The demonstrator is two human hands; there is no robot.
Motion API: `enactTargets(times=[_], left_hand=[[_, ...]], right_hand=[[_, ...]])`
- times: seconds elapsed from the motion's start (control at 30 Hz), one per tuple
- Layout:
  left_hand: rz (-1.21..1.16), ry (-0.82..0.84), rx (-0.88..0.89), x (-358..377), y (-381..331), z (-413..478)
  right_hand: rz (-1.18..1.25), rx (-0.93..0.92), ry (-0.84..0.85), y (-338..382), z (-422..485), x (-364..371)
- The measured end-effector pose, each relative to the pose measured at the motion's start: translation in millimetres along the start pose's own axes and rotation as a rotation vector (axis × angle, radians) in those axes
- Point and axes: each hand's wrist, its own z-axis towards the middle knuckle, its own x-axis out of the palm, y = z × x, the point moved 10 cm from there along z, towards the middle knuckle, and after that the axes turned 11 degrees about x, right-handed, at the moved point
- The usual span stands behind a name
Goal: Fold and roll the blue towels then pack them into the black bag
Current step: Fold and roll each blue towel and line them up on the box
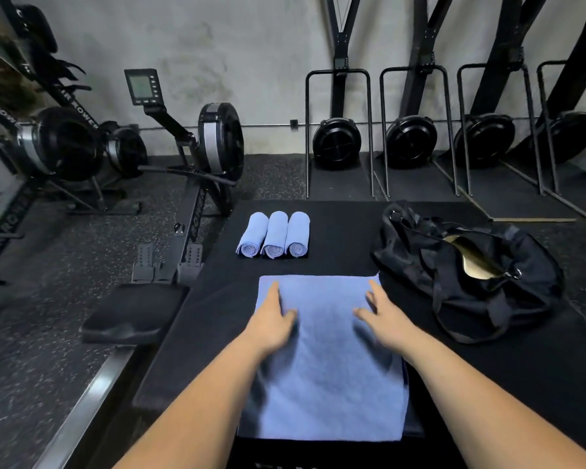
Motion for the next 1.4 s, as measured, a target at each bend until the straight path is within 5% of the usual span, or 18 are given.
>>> enactTargets(times=[0.2, 0.47, 0.7, 0.87, 1.1, 1.4], left_hand=[[0.720, 0.073, 0.157, 36.4, 23.1, -8.8], [0.897, 0.207, 0.108, 31.5, 32.3, 17.7], [0.882, 0.003, 0.355, 31.5, -3.8, -1.2], [0.642, 0.121, 0.491, 77.8, -33.8, -43.2], [0.781, 0.213, 0.464, 107.2, -26.4, -76.6], [0.813, 0.201, 0.453, 108.3, -27.3, -78.2]], right_hand=[[-0.647, -0.170, -0.278, -5.9, -9.1, 31.6], [-0.614, -0.202, -0.149, 2.9, 12.4, 18.8], [-0.362, -0.251, -0.387, -33.4, -31.1, -29.3], [-0.371, -0.231, -0.413, -54.4, -58.7, -34.1], [-0.258, -0.327, -0.484, -67.6, -111.9, -34.0], [-0.382, -0.413, -0.337, -67.9, -131.0, -10.6]])
